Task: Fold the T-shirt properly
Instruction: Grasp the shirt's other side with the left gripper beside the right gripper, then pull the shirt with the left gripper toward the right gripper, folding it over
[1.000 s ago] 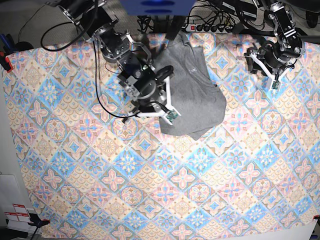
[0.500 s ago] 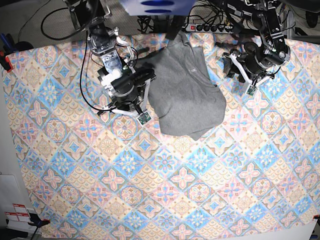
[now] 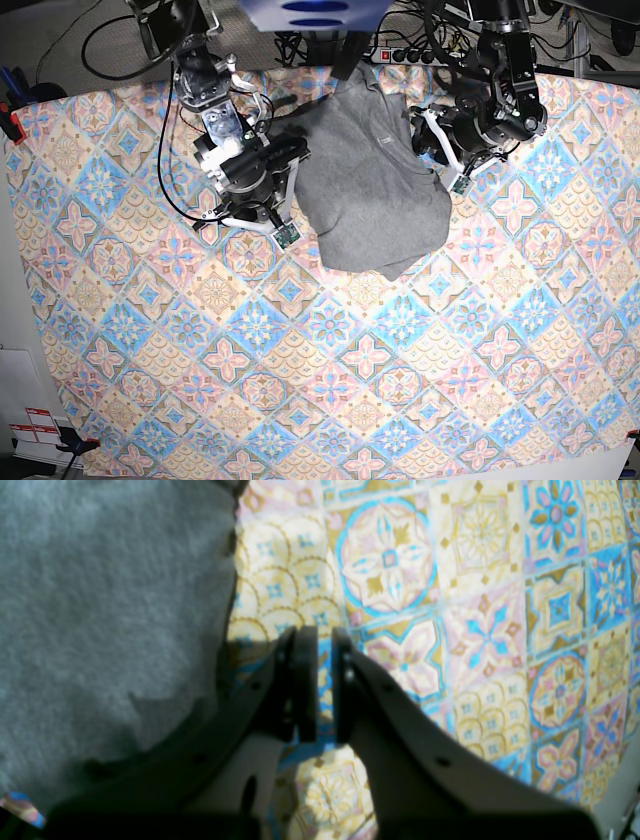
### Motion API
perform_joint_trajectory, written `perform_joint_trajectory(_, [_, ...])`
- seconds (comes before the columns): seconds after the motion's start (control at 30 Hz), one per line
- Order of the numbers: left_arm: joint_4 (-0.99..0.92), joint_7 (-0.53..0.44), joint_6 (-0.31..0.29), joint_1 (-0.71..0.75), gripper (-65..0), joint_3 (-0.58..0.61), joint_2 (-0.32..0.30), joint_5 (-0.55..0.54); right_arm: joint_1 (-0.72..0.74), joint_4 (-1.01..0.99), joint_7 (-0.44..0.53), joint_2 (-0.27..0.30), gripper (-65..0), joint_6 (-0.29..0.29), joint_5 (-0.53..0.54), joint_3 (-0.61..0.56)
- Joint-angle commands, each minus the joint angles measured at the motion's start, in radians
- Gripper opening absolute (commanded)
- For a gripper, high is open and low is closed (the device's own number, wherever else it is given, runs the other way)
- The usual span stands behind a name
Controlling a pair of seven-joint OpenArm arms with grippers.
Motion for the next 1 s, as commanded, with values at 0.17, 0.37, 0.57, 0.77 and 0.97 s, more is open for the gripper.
perform_joint_trajectory(0.17, [0.012,-0.012,-0.003,0.028,-54.1,0.047,-0.004,-0.015,0.013,0.01,0.015,0.012,-60.1,-0.002,-0.006,0.002])
perform_joint_trajectory(0.37, [-0.031,-0.015,-0.003,-0.041,-53.3,0.046,-0.007,-0.009,-0.017,0.017,0.014,0.013,-60.0,-0.002,-0.007,0.07])
perform_joint_trajectory(0.57, [-0.41,-0.016,-0.003,-0.323,-53.3,0.049,-0.004,-0.015,-0.082,0.039,0.014,0.013,-59.9,-0.002,-0.007,0.229])
perform_joint_trajectory(0.77, [-0.786,-0.159,-0.003,-0.561,-53.3,0.053,0.081,-0.01,-0.133,0.04,0.014,0.016,-59.9,-0.002,-0.009,0.35])
perform_joint_trajectory(0.97, [-0.9,-0.237,-0.003,-0.664,-48.8,0.112,0.226,-0.007,-0.176,0.04,0.014,0.035,-59.9,-0.002,-0.009,0.35])
